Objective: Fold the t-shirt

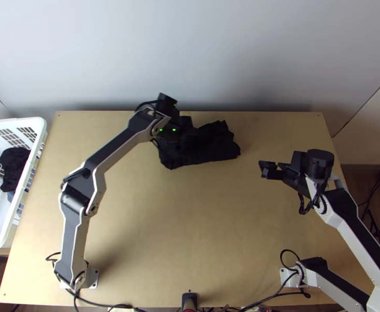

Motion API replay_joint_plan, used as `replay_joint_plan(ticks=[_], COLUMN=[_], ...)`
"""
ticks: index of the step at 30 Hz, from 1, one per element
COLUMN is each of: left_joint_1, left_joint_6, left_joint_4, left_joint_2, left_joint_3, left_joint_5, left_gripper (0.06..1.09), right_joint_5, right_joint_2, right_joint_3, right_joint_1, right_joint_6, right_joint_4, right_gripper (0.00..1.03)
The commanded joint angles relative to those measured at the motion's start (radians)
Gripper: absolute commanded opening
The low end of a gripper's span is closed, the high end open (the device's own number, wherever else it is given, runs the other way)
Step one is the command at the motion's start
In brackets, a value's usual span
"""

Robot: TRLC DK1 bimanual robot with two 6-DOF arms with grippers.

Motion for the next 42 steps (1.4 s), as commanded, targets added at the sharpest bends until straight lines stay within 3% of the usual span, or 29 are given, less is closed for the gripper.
replay_joint_plan(ticks=[1, 7, 21, 25, 31, 35, 41, 42], left_joint_1=[-0.045, -0.082, -0.092, -0.115, -0.138, -0.149, -0.166, -0.167], left_joint_6=[-0.009, -0.024, -0.153, -0.152, -0.158, -0.165, -0.126, -0.115], left_joint_4=[-0.017, 0.013, 0.253, 0.269, 0.322, 0.337, 0.343, 0.343], left_joint_2=[0.101, 0.161, 0.223, 0.230, 0.216, 0.207, 0.210, 0.213], left_joint_3=[0.152, 0.199, 0.232, 0.232, 0.235, 0.253, 0.256, 0.258], left_joint_5=[0.000, -0.005, -0.028, -0.023, -0.019, -0.019, -0.028, -0.036], left_gripper=[0.09, 0.09, 0.10, 0.32, 0.32, 0.50, 0.51, 0.56], right_joint_5=[0.001, 0.001, 0.002, 0.002, 0.002, 0.002, 0.001, 0.001], right_joint_2=[-0.022, -0.034, -0.066, -0.066, -0.068, -0.069, -0.074, -0.072], right_joint_3=[-0.021, -0.035, -0.075, -0.086, -0.094, -0.113, -0.144, -0.146], right_joint_1=[-0.017, -0.022, -0.025, -0.019, -0.014, -0.005, 0.018, 0.020], right_joint_6=[0.001, 0.001, 0.002, 0.007, 0.012, 0.038, 0.061, 0.062], right_joint_4=[0.002, 0.002, 0.002, 0.002, 0.002, 0.010, 0.040, 0.042], right_gripper=[0.99, 0.99, 0.99, 0.99, 0.99, 0.99, 0.99, 0.99])
